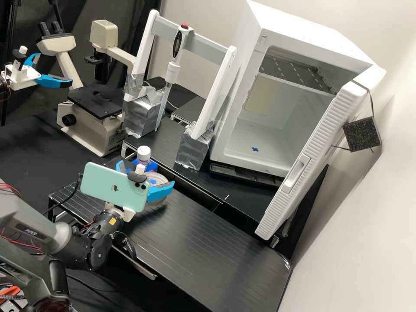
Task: Open the lid
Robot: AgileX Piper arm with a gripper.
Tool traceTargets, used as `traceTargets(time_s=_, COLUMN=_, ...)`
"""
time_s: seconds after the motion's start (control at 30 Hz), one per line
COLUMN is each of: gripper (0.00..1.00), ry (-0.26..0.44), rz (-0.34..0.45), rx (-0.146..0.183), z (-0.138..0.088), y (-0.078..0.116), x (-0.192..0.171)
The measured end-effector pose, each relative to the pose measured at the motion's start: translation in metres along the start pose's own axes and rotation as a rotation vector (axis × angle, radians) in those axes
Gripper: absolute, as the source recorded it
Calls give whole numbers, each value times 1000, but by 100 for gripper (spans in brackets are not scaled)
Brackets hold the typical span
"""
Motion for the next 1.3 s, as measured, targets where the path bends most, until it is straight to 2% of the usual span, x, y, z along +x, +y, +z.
traceTargets(time_s=0.07, gripper=100, ry=-12, rz=7, rx=-16, z=0, y=-1, x=2)
traceTargets(time_s=0.17, gripper=100, ry=-22, rz=27, rx=-21, z=2, y=-1, x=6)
traceTargets(time_s=0.3, gripper=100, ry=-74, rz=44, rx=-10, z=12, y=-2, x=11)
traceTargets(time_s=0.43, gripper=100, ry=-98, rz=45, rx=-3, z=16, y=-3, x=13)
traceTargets(time_s=0.93, gripper=100, ry=-88, rz=49, rx=-6, z=18, y=-5, x=16)
traceTargets(time_s=0.97, gripper=0, ry=-84, rz=50, rx=-4, z=18, y=-5, x=17)
traceTargets(time_s=1.3, gripper=0, ry=-72, rz=63, rx=-8, z=17, y=-6, x=20)
